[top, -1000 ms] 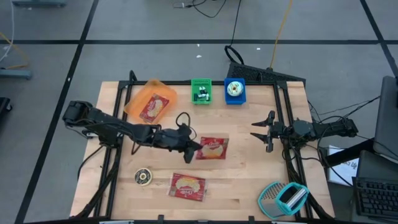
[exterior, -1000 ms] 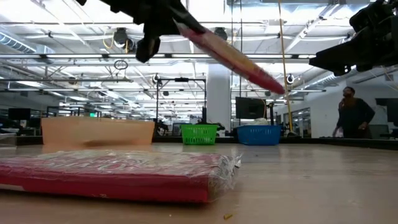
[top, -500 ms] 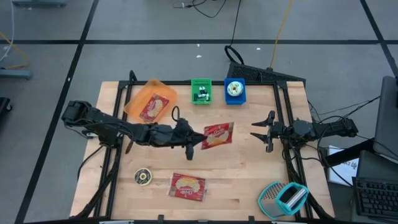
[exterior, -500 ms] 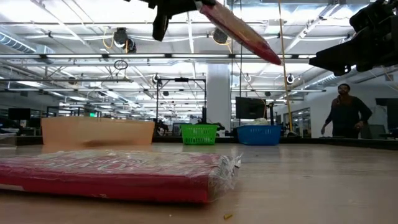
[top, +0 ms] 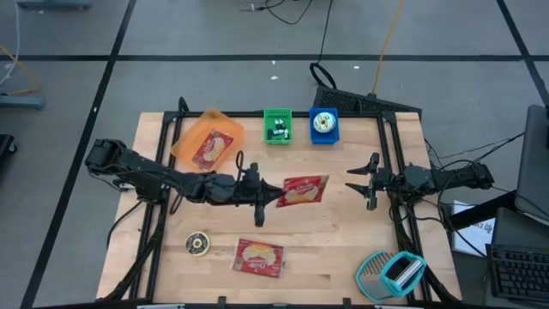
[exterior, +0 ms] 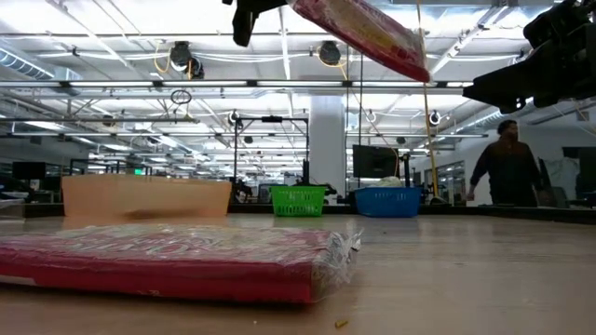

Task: Pick & Place Food Item
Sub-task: Put the red popcorn bag into the orange bin

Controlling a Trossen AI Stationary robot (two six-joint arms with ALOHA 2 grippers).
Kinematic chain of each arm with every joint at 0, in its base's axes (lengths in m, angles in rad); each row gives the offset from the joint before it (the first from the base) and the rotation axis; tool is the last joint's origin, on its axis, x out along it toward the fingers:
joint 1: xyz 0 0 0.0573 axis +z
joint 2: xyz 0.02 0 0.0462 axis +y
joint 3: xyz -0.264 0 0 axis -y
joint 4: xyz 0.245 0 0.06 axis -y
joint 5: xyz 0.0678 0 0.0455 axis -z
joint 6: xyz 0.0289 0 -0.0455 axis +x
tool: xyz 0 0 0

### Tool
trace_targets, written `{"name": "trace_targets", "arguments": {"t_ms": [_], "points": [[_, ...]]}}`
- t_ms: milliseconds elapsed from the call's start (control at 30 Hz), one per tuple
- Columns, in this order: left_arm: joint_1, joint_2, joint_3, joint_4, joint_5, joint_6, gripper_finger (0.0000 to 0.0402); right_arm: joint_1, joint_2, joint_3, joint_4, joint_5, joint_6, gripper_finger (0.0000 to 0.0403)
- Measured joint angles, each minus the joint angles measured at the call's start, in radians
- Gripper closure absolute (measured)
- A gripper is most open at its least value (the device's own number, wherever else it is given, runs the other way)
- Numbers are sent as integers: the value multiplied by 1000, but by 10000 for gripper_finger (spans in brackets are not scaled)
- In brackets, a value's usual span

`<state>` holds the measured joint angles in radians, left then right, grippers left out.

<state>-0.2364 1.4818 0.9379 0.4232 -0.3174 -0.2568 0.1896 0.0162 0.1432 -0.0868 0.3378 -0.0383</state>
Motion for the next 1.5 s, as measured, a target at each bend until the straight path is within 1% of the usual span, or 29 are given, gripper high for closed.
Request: {"name": "trace_targets", "arguments": {"t_ms": [233, 433, 633, 933, 1067, 1233, 1500], "points": [[-18, 0, 0, 39, -40, 43, 399, 0, 0, 0, 0, 0, 0, 216], [-20, -24, 0, 19, -124, 23, 399, 0, 0, 0, 0, 0, 0, 216], [-20, -69, 0, -54, -245, 9, 399, 0, 0, 0, 0, 0, 0, 216], [-22, -141, 0, -180, -390, 17, 399, 0, 0, 0, 0, 0, 0, 216], [-22, -160, 0, -256, -440, -21, 400, 0, 0, 0, 0, 0, 0, 216], [-22, -164, 0, -342, -533, -71, 400, 0, 0, 0, 0, 0, 0, 216], [-20, -190, 1, -506, -646, -193, 400, 0, 0, 0, 0, 0, 0, 216]]}}
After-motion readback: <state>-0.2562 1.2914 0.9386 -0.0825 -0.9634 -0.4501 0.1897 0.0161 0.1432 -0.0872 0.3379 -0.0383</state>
